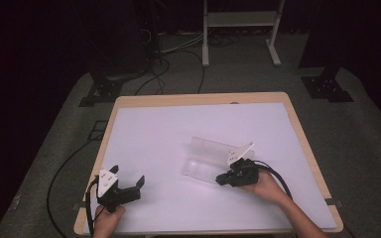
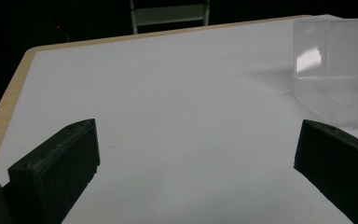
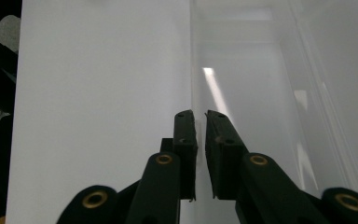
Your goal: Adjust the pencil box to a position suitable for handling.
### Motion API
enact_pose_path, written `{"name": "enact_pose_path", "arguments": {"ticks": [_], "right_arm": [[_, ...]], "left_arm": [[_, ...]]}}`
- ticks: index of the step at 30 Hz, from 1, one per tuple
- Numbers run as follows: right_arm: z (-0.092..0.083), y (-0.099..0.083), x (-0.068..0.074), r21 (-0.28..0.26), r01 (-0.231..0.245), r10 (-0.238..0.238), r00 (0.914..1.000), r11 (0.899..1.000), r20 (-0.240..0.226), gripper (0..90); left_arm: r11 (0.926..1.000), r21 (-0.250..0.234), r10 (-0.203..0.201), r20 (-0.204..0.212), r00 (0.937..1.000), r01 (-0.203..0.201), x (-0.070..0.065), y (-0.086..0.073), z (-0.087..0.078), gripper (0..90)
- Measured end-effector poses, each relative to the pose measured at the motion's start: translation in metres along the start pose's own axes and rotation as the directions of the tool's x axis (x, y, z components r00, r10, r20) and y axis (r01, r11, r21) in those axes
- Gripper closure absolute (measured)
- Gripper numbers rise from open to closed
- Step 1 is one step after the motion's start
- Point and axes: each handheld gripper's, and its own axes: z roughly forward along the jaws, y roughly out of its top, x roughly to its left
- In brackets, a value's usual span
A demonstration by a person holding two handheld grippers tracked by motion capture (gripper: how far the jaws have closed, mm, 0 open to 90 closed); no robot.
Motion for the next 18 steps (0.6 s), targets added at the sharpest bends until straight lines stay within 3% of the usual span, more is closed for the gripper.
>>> {"name": "enact_pose_path", "arguments": {"ticks": [2,9,18], "right_arm": [[-0.004,0.001,0.0,-0.01,-0.01,0.01,0.9999,1.0,0.004,73.7],[-0.015,0.001,0.001,-0.043,-0.019,0.019,0.9997,0.999,0.011,66.3],[-0.035,-0.003,0.002,-0.073,-0.033,0.037,0.9976,0.997,0.058,56.0]], "left_arm": [[1.0,-0.002,-0.003,0.003,1.0,0.003,0.001,0.0,0.0,0.0],[1.0,-0.001,0.003,0.005,1.0,-0.003,0.0,0.0,0.0,0.0],[1.0,-0.001,-0.003,0.005,1.0,0.003,0.001,0.0,0.0,0.0]]}}
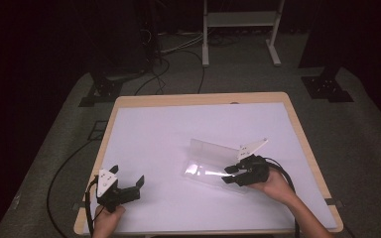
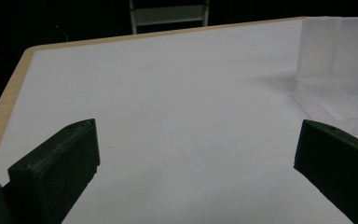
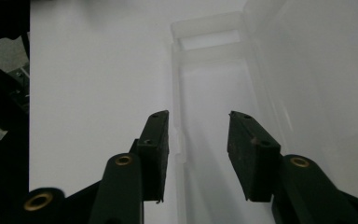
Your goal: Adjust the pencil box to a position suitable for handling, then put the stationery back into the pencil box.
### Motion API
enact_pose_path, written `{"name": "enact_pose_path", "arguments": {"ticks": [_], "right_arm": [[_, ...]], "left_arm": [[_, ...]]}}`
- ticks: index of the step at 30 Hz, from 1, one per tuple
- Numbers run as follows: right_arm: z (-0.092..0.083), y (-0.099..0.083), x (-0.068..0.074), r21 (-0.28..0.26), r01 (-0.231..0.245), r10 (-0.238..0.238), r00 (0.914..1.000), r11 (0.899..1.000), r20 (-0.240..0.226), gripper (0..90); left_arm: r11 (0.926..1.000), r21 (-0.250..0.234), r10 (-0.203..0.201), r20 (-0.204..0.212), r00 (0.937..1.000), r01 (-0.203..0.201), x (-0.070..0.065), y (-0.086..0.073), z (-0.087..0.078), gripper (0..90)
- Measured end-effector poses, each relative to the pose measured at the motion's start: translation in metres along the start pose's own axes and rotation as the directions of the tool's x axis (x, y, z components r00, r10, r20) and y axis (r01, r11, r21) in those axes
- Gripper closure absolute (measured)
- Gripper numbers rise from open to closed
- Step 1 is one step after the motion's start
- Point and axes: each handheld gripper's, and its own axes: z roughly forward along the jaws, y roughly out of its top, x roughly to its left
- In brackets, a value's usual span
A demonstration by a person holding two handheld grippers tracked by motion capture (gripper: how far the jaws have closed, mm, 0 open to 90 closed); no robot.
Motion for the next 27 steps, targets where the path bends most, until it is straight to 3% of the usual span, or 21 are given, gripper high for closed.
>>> {"name": "enact_pose_path", "arguments": {"ticks": [8,15,27], "right_arm": [[-0.027,-0.013,0.006,-0.059,-0.035,0.039,0.997,0.998,0.067,53.8],[-0.043,-0.027,0.005,-0.086,-0.07,0.078,0.9921,0.994,0.098,53.1],[-0.072,-0.058,0.003,-0.114,-0.125,0.145,0.9707,0.986,0.191,54.1]], "left_arm": [[1.0,-0.001,0.002,0.001,1.0,-0.002,0.0,0.0,0.0,0.0],[1.0,0.006,-0.004,0.007,1.0,0.004,0.001,0.0,0.001,0.0],[0.9999,0.01,-0.004,-0.001,1.0,0.004,0.001,0.001,0.001,0.0]]}}
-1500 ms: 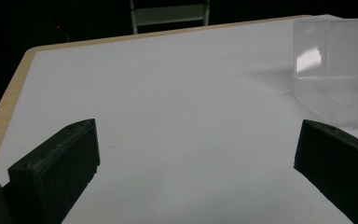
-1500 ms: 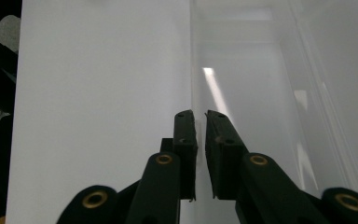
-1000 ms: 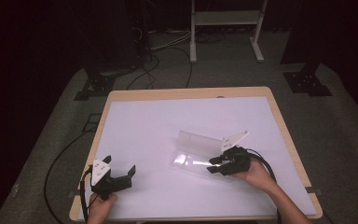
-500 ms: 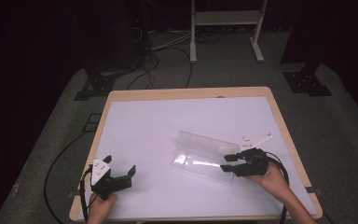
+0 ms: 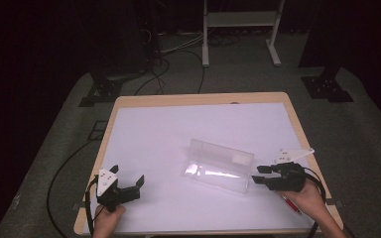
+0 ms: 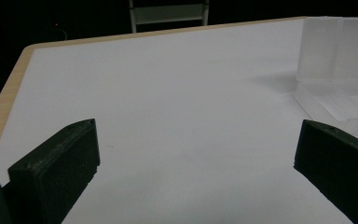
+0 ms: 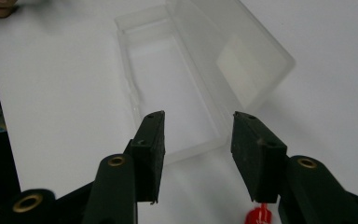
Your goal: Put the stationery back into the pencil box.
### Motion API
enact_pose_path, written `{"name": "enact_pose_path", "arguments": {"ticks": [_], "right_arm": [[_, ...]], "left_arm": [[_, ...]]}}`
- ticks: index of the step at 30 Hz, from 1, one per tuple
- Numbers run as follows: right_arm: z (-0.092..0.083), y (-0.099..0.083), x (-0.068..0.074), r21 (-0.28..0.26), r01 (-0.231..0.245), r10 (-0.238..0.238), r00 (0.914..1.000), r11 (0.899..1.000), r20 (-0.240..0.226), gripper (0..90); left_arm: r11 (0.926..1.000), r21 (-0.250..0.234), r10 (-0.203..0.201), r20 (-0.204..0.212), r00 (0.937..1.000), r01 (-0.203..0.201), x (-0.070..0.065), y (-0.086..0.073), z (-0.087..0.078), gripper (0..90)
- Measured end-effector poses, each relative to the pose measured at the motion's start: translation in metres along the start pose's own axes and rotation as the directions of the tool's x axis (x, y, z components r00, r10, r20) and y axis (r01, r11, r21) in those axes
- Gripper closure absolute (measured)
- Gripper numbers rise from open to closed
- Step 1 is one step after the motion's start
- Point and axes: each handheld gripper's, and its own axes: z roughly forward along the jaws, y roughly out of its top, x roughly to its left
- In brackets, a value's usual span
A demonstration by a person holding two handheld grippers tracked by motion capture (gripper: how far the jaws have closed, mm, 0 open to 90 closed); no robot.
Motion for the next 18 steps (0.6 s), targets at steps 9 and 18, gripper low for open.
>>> {"name": "enact_pose_path", "arguments": {"ticks": [9,18], "right_arm": [[-0.016,-0.029,-0.008,0.017,-0.048,0.047,0.9967,0.999,0.066,55.7],[-0.023,-0.051,-0.01,0.039,-0.088,0.083,0.9897,0.995,0.116,57.6]], "left_arm": [[1.0,-0.002,0.004,-0.006,1.0,-0.005,-0.001,0.0,0.0,0.0],[1.0,-0.002,0.006,-0.008,0.9999,-0.006,-0.001,0.0,-0.001,0.0]]}}
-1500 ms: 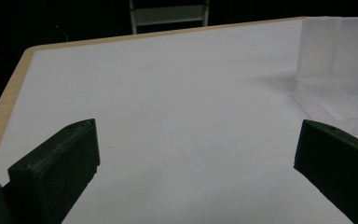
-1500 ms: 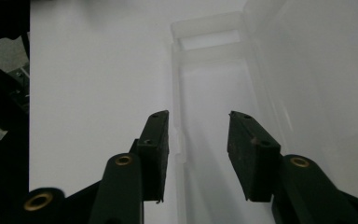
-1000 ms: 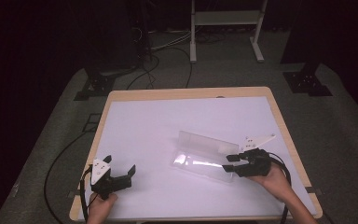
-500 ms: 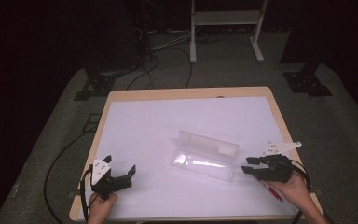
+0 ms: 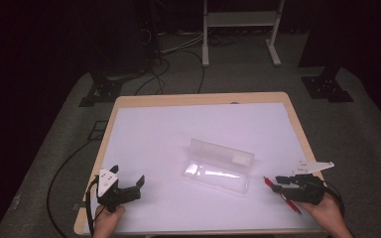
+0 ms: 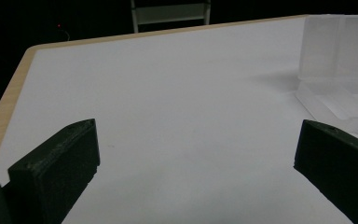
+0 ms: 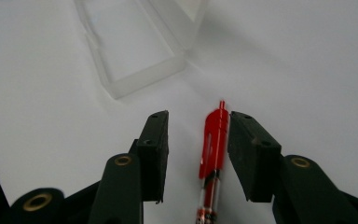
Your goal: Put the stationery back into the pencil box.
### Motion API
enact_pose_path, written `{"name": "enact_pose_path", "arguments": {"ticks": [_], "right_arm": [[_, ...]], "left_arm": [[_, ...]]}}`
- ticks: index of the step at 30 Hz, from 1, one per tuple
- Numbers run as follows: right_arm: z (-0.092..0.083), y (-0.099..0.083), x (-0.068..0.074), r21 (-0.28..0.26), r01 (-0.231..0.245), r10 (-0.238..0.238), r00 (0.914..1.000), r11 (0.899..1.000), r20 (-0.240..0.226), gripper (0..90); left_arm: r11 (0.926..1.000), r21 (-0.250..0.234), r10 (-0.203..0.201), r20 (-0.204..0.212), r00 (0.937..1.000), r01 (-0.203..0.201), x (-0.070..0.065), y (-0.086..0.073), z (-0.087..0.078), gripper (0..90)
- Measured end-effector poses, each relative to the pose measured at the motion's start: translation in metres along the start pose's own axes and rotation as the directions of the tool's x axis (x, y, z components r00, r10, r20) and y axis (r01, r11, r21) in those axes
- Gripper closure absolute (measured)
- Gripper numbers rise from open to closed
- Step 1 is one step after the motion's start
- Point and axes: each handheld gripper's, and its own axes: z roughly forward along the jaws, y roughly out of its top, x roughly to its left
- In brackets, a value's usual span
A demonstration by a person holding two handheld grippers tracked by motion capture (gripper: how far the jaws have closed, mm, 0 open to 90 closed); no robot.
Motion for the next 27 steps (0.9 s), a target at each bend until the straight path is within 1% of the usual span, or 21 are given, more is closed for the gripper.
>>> {"name": "enact_pose_path", "arguments": {"ticks": [2,4,5,8,9,18,20,23,27], "right_arm": [[-0.002,-0.006,-0.001,0.009,-0.015,0.015,0.9996,1.0,0.023,59.0],[-0.002,-0.009,-0.002,0.009,-0.014,0.013,0.9995,1.0,0.029,59.5],[-0.002,-0.013,-0.002,0.017,-0.026,0.025,0.9989,1.0,0.039,60.7],[-0.002,-0.016,-0.001,0.019,-0.036,0.035,0.9984,0.999,0.045,61.7],[-0.002,-0.02,-0.001,0.025,-0.039,0.038,0.9977,0.999,0.057,62.9],[-0.001,-0.027,0.003,0.031,-0.046,0.043,0.9954,0.998,0.086,67.4],[0.0,-0.029,0.004,0.034,-0.04,0.037,0.9947,0.999,0.096,68.4],[0.0,-0.03,0.005,0.036,-0.044,0.04,0.9944,0.998,0.098,69.8],[0.002,-0.033,0.007,0.035,-0.035,0.031,0.9929,0.999,0.114,73.7]], "left_arm": [[1.0,0.0,0.0,-0.001,1.0,0.0,0.0,0.0,0.0,0.0],[1.0,0.0,0.001,-0.002,1.0,-0.001,0.0,0.0,0.0,0.0],[1.0,-0.001,0.002,-0.002,1.0,-0.002,0.0,0.0,0.0,0.0],[1.0,-0.001,0.001,-0.001,1.0,-0.001,0.0,0.0,0.0,0.0],[1.0,0.0,0.001,-0.002,1.0,-0.001,0.0,0.0,0.0,0.0],[1.0,-0.001,0.002,-0.003,1.0,-0.002,-0.001,0.0,0.0,0.0],[1.0,-0.001,0.002,-0.002,1.0,-0.002,0.0,0.0,0.0,0.0],[1.0,0.0,0.002,-0.002,1.0,-0.002,0.0,0.0,0.0,0.0],[1.0,0.0,0.002,-0.001,1.0,-0.002,0.0,0.0,0.0,0.0]]}}
